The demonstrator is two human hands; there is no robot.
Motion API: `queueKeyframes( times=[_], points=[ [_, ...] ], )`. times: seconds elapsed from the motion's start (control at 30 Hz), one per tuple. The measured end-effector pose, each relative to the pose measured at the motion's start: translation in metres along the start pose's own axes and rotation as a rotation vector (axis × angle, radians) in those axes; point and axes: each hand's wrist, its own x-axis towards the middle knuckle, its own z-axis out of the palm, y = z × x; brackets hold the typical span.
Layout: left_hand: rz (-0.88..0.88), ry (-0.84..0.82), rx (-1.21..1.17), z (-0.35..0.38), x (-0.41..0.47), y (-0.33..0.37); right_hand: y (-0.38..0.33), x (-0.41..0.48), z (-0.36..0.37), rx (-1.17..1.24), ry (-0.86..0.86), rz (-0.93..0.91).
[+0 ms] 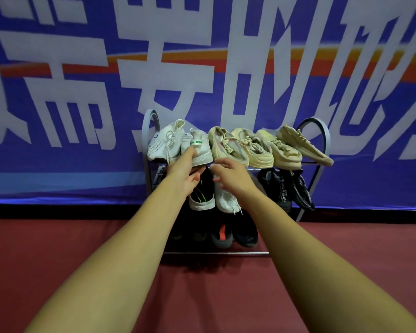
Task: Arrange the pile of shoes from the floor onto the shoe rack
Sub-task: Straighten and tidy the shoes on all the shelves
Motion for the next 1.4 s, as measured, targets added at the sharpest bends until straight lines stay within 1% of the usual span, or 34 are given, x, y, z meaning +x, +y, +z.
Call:
queueKeyframes(
  times=[0.07,0.27,0.33,0.4,0.47,0.53,0.67,0.77,0.9,0.93,1.0,1.1,1.17,1.27,1.4],
  points=[
    [0.012,-0.004,-0.005,-0.002,-0.003,-0.002,-0.004,0.001,0.003,0.117,-0.002,0.023],
    [0.027,-0.013,-0.001,-0.006,-0.007,-0.003,-0.003,0.004,0.01,0.249,-0.052,0.15],
    [0.01,-0.017,0.016,-0.006,-0.005,-0.004,-0.001,0.006,0.009,0.319,0.021,0.183],
    [-0.006,-0.019,0.026,-0.006,-0.002,-0.005,0.003,0.008,0.006,0.383,0.154,0.226],
    [-0.011,-0.014,0.025,-0.006,0.002,-0.007,0.008,0.011,0.003,0.375,0.289,0.255],
    [0.0,-0.005,0.018,-0.004,0.007,-0.007,0.014,0.014,0.001,0.343,0.351,0.246],
    [0.086,0.004,-0.002,0.004,0.014,-0.009,0.015,0.016,-0.001,0.332,0.287,0.184],
    [0.173,0.009,0.008,0.013,0.019,-0.01,0.016,0.021,-0.003,0.324,0.17,0.143],
    [0.193,-0.032,-0.037,0.029,0.021,-0.005,0.015,0.026,0.001,0.307,0.023,0.162],
    [0.193,-0.033,-0.035,0.03,0.021,-0.004,0.015,0.028,0.002,0.307,0.026,0.173],
    [0.172,-0.036,-0.02,0.028,0.019,-0.001,0.014,0.029,-0.001,0.354,0.087,0.19],
    [0.084,-0.032,-0.01,0.014,0.01,0.004,0.004,0.027,-0.009,0.404,0.137,0.135],
    [0.05,-0.008,-0.019,0.001,0.003,0.007,-0.005,0.025,-0.013,0.451,0.118,0.092],
    [0.036,0.039,-0.006,-0.019,0.0,0.012,-0.015,0.021,-0.018,0.543,0.075,0.125],
    [0.021,-0.03,0.052,-0.033,-0.005,0.019,-0.01,0.014,-0.022,0.66,0.039,0.165]
  ],
)
